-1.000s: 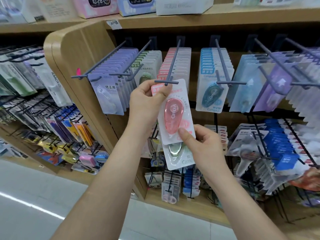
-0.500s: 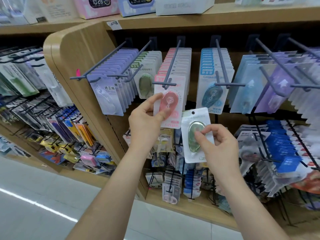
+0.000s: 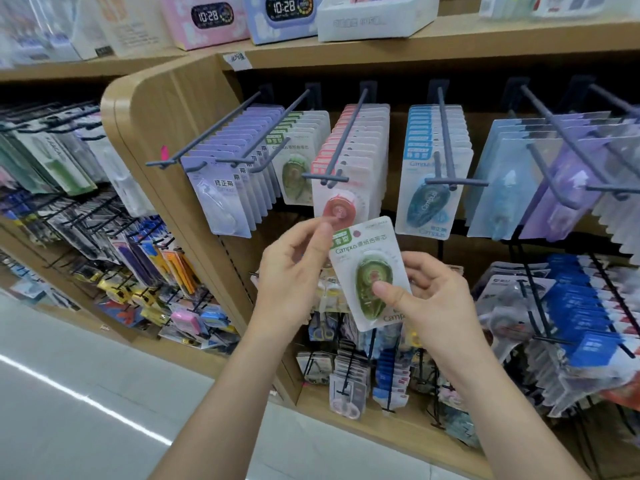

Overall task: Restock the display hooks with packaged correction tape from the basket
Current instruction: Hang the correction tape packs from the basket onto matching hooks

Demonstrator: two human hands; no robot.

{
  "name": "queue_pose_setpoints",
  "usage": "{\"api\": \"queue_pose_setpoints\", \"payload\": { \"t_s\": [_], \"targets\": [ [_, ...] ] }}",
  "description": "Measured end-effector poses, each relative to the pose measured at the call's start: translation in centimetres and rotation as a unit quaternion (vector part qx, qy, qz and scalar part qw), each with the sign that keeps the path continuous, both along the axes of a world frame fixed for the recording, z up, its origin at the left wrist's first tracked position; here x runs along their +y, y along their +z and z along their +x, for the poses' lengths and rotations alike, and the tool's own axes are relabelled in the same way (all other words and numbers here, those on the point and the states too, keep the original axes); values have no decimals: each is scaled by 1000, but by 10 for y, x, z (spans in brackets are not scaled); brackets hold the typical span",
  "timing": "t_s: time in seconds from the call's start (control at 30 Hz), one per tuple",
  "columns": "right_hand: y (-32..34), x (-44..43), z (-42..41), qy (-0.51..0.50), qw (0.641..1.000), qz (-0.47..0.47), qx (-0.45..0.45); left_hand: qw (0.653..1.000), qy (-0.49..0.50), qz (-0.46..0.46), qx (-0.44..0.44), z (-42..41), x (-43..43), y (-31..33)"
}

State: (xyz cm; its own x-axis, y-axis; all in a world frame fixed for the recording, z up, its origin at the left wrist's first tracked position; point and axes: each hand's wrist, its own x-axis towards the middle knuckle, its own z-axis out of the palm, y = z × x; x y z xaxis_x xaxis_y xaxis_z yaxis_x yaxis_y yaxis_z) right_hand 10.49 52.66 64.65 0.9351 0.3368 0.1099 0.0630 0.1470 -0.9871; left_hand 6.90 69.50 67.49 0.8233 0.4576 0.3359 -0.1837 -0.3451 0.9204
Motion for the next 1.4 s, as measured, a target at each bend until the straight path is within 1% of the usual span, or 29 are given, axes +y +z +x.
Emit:
{"api": "queue_pose_setpoints", "payload": {
  "t_s": [0.03,0.07,0.17,0.23,0.33,0.37,0.43,0.53,0.6,0.73,0.97,1.07,1.13,1.2,1.3,1.33,1.4],
  "targets": [
    [0,2,0,23,1000,-12,-6,999,-38,-22,10,-6,-3,4],
    [1,5,1,43,999,-21,-9,998,-54,-39,16,-9,-5,8],
    [3,16,4,101,993,-51,-22,996,-13,-92,6,-12,2,15],
    [4,24,7,148,979,-123,-58,993,20,-118,-3,-12,12,20],
    [2,39,10,179,957,-211,-87,992,49,-118,-9,-12,31,26],
    [1,46,10,178,954,-220,-97,992,57,-114,-12,-12,37,29],
    [2,62,10,164,959,-204,-105,990,80,-111,-22,-8,50,33],
    [6,87,8,124,976,-159,-84,987,108,-112,-49,1,67,41],
    [6,101,6,97,983,-140,-74,988,105,-97,-65,8,74,46],
    [6,121,5,42,989,-127,-68,991,69,-77,-85,19,84,53],
    [3,135,-2,-13,991,-133,-24,993,-56,-99,-20,29,110,55],
    [0,141,-3,-49,992,-115,-10,995,-94,-39,-5,27,114,53],
    [-3,148,-1,-75,990,-117,2,995,-101,-3,-10,22,115,50],
    [-5,155,1,-99,989,-105,21,995,-85,40,-14,16,118,42],
    [-6,167,8,-147,984,-86,45,988,-42,147,6,9,127,26],
    [-6,172,10,-164,982,-71,57,986,-33,164,12,8,130,20],
    [-3,182,16,-194,977,-29,78,986,-28,163,19,4,135,11]
  ]
}}
